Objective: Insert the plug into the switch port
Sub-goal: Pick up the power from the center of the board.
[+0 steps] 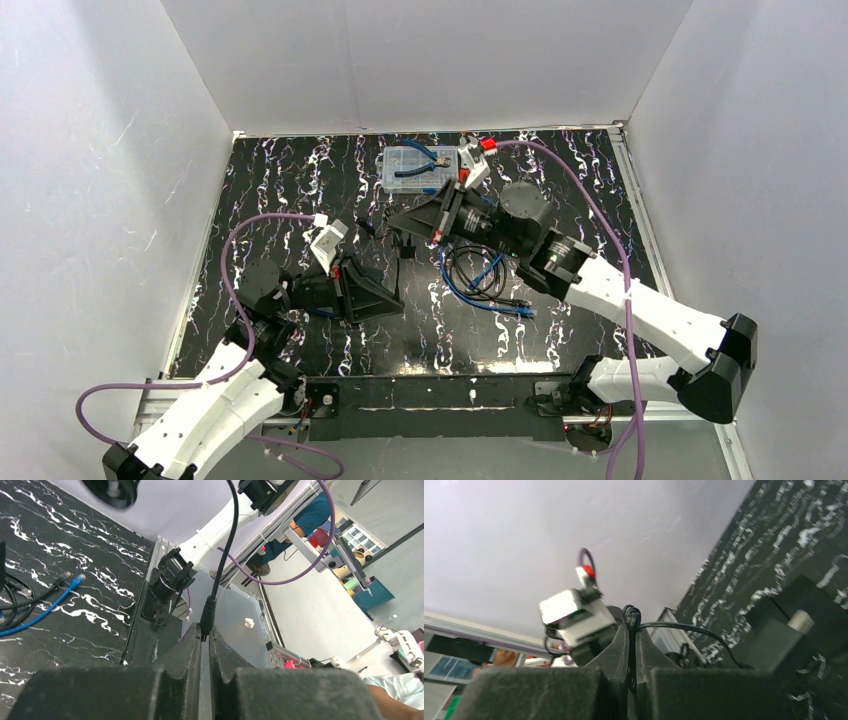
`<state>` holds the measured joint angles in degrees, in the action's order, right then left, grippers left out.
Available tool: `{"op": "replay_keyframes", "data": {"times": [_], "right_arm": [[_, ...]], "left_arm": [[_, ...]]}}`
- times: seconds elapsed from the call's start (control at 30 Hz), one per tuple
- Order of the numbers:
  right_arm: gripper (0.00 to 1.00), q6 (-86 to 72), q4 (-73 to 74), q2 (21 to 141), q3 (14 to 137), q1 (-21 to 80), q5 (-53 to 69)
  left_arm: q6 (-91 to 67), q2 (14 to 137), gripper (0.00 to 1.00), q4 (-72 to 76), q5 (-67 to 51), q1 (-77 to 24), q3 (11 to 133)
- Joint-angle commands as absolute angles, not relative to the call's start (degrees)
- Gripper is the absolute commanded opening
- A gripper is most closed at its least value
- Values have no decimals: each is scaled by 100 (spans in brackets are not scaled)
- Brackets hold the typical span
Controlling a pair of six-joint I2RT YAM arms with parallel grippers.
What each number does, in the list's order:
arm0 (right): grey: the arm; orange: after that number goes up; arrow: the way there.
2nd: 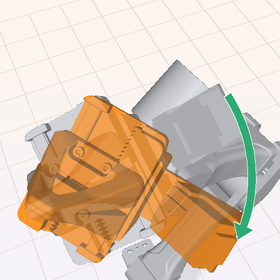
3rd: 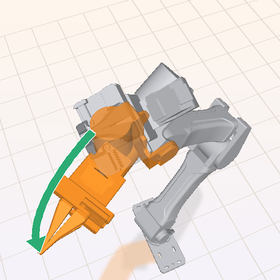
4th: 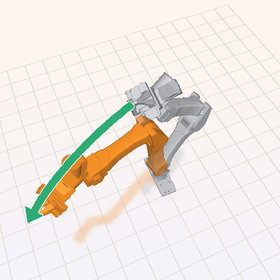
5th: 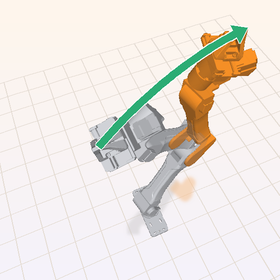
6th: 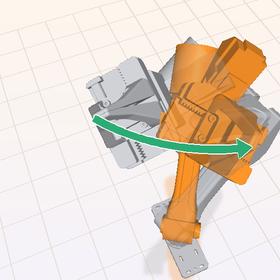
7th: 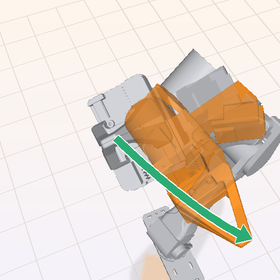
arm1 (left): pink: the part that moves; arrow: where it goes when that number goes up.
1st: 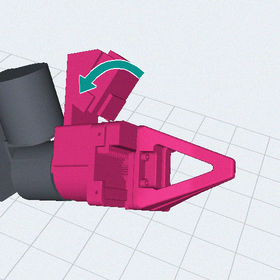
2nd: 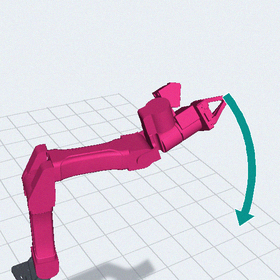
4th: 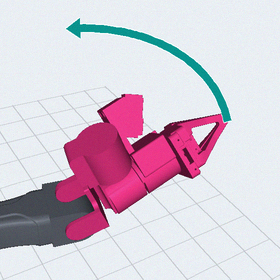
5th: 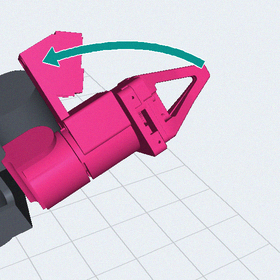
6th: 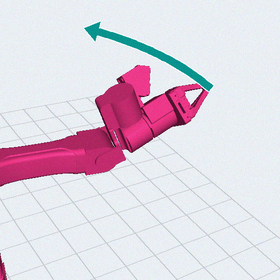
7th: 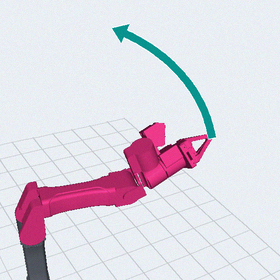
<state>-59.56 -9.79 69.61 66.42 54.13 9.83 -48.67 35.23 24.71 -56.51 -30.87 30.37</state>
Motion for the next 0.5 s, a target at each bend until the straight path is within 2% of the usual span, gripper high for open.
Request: {"op": "replay_keyframes", "data": {"times": [0.0,0.47], "right_arm": [[1,-5694,-967,6537,5965,5440,436],[1,-5768,-724,6226,4247,5440,-516]], "left_arm": [[-4880,3506,0,1953,-5521,-3094,3083],[-4696,4092,0,349,-5589,-3091,3159]]}}
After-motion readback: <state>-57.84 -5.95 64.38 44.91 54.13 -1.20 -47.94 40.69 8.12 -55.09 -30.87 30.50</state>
